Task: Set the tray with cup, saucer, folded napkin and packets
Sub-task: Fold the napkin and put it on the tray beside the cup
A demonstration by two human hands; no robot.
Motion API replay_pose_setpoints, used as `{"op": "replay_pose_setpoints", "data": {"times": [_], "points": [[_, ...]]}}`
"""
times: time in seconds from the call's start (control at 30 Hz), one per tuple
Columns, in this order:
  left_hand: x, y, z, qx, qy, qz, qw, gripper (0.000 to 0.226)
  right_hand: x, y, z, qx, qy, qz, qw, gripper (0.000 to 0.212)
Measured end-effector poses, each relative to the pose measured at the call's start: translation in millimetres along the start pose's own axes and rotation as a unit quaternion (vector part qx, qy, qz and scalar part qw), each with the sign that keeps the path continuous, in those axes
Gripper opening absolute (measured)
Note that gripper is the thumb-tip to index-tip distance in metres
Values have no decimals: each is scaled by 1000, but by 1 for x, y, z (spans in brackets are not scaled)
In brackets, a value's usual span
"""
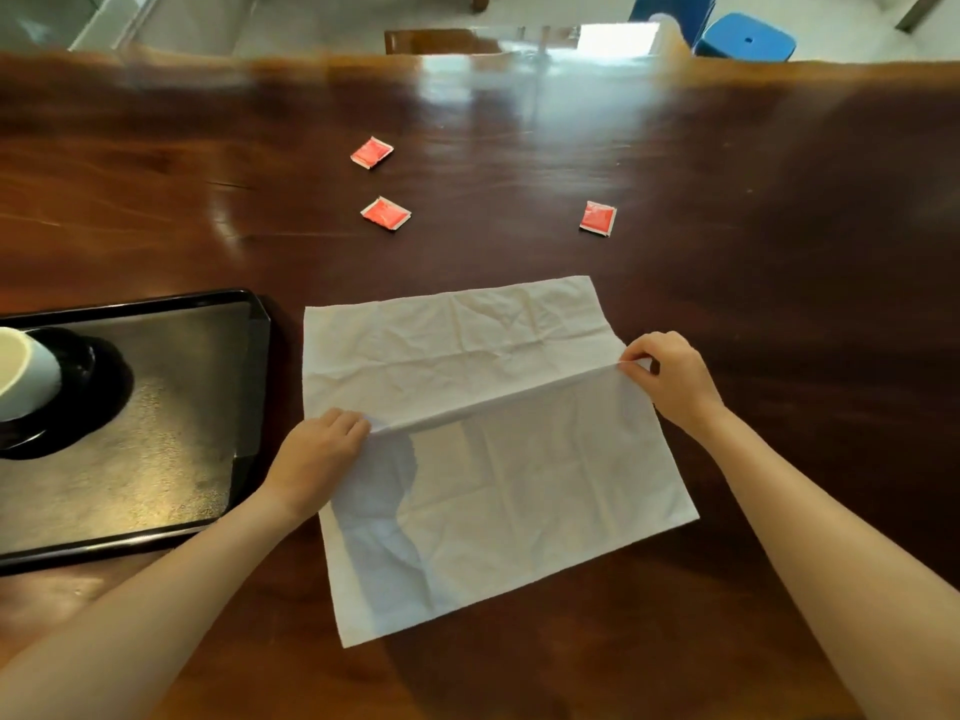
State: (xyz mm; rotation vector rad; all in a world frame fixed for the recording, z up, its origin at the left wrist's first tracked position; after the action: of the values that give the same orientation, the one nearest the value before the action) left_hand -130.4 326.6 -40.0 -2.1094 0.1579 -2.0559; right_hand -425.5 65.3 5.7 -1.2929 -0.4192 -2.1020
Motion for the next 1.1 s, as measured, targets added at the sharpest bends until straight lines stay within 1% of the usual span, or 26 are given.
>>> {"op": "replay_pose_setpoints", "data": {"times": [0.1, 0.17, 0.27, 0.33, 0.47, 0.53, 0.6, 0.7, 0.8, 0.87, 0.93, 1.0, 1.1], "points": [[11, 1, 9, 61, -42, 11, 997, 13, 28, 4, 11, 11, 15, -24, 1000, 8], [24, 4, 18, 101, -89, -8, 991, 5, 48, 9, 17, 20, -2, -36, 999, 9], [58, 10, 32, 97, -129, -84, 983, 6, 77, 18, 22, 23, -33, -56, 998, 9], [87, 17, 43, 90, -166, -109, 976, 7, 96, 24, 21, 14, -16, -79, 997, 9], [134, 36, 65, 102, -315, -96, 939, 2, 131, 34, 17, -21, 53, -120, 991, 6], [152, 43, 71, 101, -338, -91, 931, 2, 146, 38, 15, -20, 57, -116, 991, 6], [169, 49, 76, 89, -303, -99, 944, 1, 157, 41, 16, -16, 31, -109, 993, 6], [195, 62, 79, 77, -212, -137, 965, 9, 167, 46, 18, -17, 11, -120, 993, 7], [221, 71, 79, 76, -97, -201, 972, 14, 170, 46, 19, -5, 86, -158, 984, 10], [236, 71, 77, 57, -37, -254, 965, 15, 171, 42, 19, -2, 116, -196, 974, 12], [245, 66, 72, 38, -20, -295, 955, 13, 168, 34, 17, -7, 132, -227, 965, 12], [240, 59, 66, 20, -29, -315, 948, 8, 157, 20, 10, -17, 154, -252, 955, 12], [200, 37, 50, 2, -47, -301, 952, 13, 121, -13, -6, -36, 179, -271, 945, 6]]}}
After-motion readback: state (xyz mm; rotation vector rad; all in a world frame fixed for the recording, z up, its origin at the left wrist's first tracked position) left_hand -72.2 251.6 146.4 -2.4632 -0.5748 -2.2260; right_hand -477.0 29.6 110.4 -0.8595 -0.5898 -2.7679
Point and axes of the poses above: each hand's wrist, its own y-axis towards the middle knuckle, its own x-axis out of the back of the hand, z = x × y, the point moved 4 cm from there along y, towards the middle knuckle, and after that the axes turned 8 degrees about z, right-handed, at the moved point
